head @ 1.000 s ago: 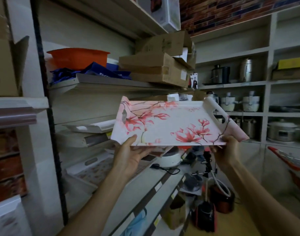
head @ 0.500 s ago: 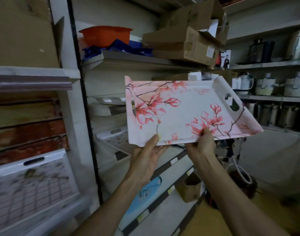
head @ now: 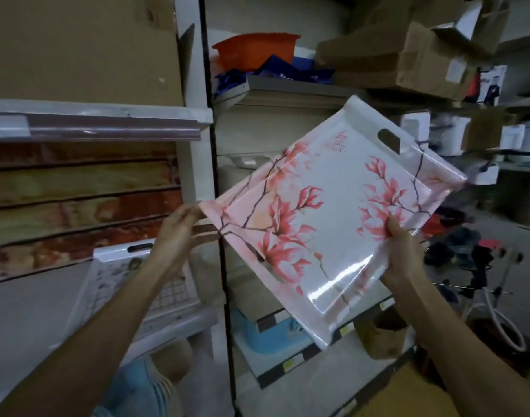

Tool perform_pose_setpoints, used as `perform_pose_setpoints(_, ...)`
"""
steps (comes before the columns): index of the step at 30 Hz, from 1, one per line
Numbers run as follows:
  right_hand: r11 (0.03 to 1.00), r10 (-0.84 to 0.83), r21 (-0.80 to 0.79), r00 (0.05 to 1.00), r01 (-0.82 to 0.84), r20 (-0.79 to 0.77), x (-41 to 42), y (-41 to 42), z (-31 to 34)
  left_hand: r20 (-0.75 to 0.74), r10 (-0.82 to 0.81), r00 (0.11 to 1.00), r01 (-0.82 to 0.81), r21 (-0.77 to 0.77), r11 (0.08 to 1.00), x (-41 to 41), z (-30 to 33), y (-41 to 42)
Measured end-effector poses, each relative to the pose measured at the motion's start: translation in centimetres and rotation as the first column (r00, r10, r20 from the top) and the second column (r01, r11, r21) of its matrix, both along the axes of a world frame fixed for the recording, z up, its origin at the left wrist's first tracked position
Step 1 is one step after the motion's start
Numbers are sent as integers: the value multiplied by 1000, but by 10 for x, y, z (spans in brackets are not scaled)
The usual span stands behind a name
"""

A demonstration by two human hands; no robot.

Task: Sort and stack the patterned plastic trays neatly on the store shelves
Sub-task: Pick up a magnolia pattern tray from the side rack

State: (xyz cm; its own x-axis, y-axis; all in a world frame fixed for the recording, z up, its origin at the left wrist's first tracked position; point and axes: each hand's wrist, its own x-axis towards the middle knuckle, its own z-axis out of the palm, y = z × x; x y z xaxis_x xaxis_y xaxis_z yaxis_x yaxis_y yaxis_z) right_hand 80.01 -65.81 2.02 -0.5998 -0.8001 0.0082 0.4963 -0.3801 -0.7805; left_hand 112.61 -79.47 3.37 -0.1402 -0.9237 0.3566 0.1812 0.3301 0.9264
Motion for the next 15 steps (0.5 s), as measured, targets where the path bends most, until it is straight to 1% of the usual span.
perform_pose_setpoints(1, 1000, 5, 12, 1000, -5, -13, 1, -2, -2, 61, 18, 998, -17, -18, 1000, 8, 2, -4)
perform_pose_setpoints(3, 998, 55, 34, 998, -54, -40, 10, -10, -6, 230, 14, 973, -8, -27, 1000, 21, 6, -7)
perform_pose_setpoints(5, 993, 110, 61, 990, -105, -86, 22, -17, -7, 381, 11, 925, -17, 12, 1000, 27, 11, -9)
perform_pose_setpoints(6, 992, 111, 76, 988, -103, -110, 29, -22, -7, 419, -20, 908, -6, 60, 998, 30, 12, -10)
perform_pose_setpoints(8, 991, 84, 119, 983, -64, -165, 42, -30, -9, 426, -113, 898, 53, 150, 987, 34, 12, -11)
perform_pose_setpoints(9, 989, 86, 132, 977, -60, -197, 48, -33, -10, 439, -129, 889, 67, 153, 986, 37, 9, -11)
perform_pose_setpoints(11, 986, 111, 150, 961, -74, -253, 61, -39, -12, 491, -99, 865, 66, 84, 994, 44, 1, -11)
perform_pose_setpoints(13, 981, 136, 176, 944, -86, -300, 76, -45, -15, 489, -60, 870, 67, 4, 998, 52, -11, -12)
perform_pose_setpoints(15, 975, 162, 199, 932, -100, -323, 91, -54, -16, 499, -22, 866, 41, -27, 999, 60, -22, -13)
